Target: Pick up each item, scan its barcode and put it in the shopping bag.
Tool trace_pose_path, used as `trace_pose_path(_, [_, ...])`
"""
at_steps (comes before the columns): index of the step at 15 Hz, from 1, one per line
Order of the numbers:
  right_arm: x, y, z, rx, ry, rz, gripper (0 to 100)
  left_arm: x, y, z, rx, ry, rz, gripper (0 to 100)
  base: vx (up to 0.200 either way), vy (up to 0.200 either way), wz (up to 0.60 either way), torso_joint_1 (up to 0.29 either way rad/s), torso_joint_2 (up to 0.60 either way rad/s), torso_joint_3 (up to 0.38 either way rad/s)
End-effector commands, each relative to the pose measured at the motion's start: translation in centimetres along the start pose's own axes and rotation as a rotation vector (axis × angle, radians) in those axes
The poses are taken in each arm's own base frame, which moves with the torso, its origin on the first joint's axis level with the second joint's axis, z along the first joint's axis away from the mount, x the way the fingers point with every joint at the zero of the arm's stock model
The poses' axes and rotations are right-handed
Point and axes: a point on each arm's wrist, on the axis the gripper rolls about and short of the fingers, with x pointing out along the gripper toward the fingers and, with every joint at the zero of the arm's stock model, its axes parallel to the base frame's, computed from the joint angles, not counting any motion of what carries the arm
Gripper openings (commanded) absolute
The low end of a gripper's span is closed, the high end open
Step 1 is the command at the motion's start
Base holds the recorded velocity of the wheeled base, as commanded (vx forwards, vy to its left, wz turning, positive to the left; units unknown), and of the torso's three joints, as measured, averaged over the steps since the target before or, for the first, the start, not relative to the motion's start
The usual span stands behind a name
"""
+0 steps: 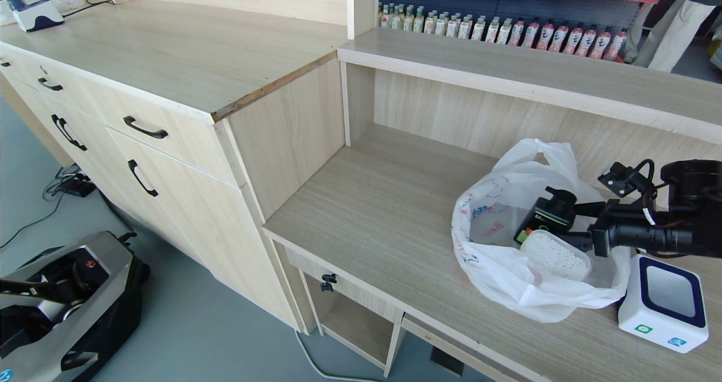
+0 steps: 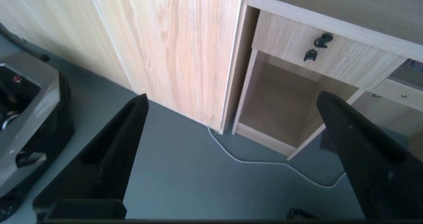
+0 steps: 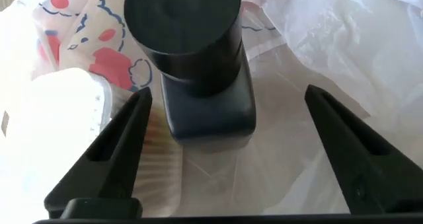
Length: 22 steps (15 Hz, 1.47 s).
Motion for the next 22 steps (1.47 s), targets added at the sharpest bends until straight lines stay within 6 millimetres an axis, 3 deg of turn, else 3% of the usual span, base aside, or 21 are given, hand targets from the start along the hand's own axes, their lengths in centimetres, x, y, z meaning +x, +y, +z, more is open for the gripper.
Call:
trace_pose_path(1, [-0.3,0.0,0.8,-0.020,-0.022,0.001,100,0.0,0.0,0.0,-0.002,0.001,0.000,100,0.000,0.000,0.00,0.000,0.00,0.000])
trace_pose_path(4, [-1.8,-0.1,5.8,-0.180,-0.179,0.018,100,0.0,0.0,0.0,0.000,0.001,0.000,100,0.000,0.000,0.00,0.000,0.00,0.000])
trace_pose_path(5, [-2.8,0.3,8.7,-0.263,-0.244,0.001,100,0.0,0.0,0.0,0.000,0.001,0.000,100,0.000,0.000,0.00,0.000,0.00,0.000])
trace_pose_path(9, [-6.6,2.6,13.1,-0.383,-0.331,-0.049,100,0.0,0.0,0.0,0.000,-0.001,0.000,100,0.000,0.000,0.00,0.000,0.00,0.000])
trace_pose_path(13, [-13.9,8.4,18.2,-0.460,-0.470,-0.130,100,0.0,0.0,0.0,0.000,-0.001,0.000,100,0.000,0.000,-0.30,-0.012,0.03,0.026])
trace_pose_path(16, [-17.1,11.6,21.5,-0.394,-0.574,-0.192,100,0.0,0.0,0.0,0.000,-0.001,0.000,100,0.000,0.000,-0.60,-0.124,0.39,0.266])
trace_pose_path(18, [-19.7,14.6,24.0,-0.240,-0.582,-0.431,100,0.0,0.0,0.0,0.000,0.001,0.000,100,0.000,0.000,-0.60,-0.149,0.50,0.346])
trace_pose_path(20, [-23.2,17.8,23.7,-0.099,-0.572,-0.597,100,0.0,0.0,0.0,0.000,-0.001,0.000,100,0.000,0.000,-0.60,-0.151,0.50,0.364])
trace_pose_path(22, [-26.7,21.6,20.7,-0.067,-0.622,-0.633,100,0.0,0.0,0.0,0.000,-0.001,0.000,100,0.000,0.000,-0.30,-0.110,0.43,0.310])
